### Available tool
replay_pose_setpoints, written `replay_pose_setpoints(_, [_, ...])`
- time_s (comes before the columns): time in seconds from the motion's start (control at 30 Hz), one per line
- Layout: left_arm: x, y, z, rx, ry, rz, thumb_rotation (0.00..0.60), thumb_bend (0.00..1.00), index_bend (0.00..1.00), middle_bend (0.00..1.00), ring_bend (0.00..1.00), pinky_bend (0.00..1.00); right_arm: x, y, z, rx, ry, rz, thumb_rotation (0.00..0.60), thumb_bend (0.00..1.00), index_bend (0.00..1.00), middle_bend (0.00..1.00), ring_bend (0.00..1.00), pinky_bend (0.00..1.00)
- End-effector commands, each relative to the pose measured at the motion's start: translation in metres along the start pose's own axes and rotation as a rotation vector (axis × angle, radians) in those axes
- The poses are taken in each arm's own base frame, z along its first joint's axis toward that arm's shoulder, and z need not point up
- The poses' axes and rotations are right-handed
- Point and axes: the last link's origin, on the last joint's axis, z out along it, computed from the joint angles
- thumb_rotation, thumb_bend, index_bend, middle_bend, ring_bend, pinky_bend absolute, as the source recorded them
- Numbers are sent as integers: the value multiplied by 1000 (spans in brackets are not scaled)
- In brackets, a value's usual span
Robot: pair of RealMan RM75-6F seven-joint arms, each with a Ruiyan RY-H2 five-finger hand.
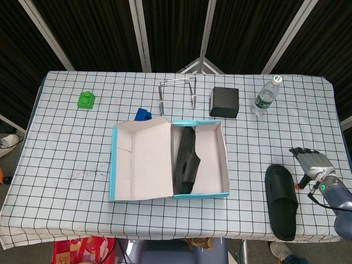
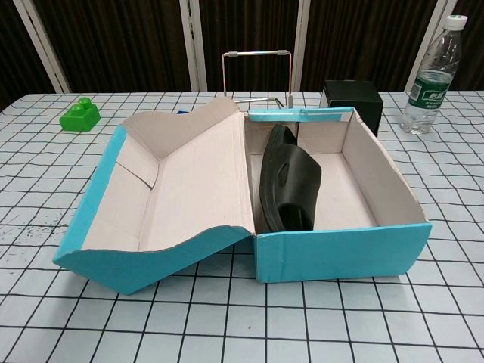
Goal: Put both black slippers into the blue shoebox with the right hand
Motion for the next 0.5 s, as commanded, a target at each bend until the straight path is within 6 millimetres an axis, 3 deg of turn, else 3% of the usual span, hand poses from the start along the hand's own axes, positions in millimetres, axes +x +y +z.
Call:
replay_pose_setpoints(0.03, [-3,-2,4,16,-7,2,600,706,141,4,0,22,1,-4,-1,-1,-68,-29,600,112,0,0,17,87])
replay_pose_setpoints(0.5, [-12,-4,13,30,-22,17,600,706,141,4,0,22,-10,-16,31,-56,-219,-33,600,112,0,0,16,87])
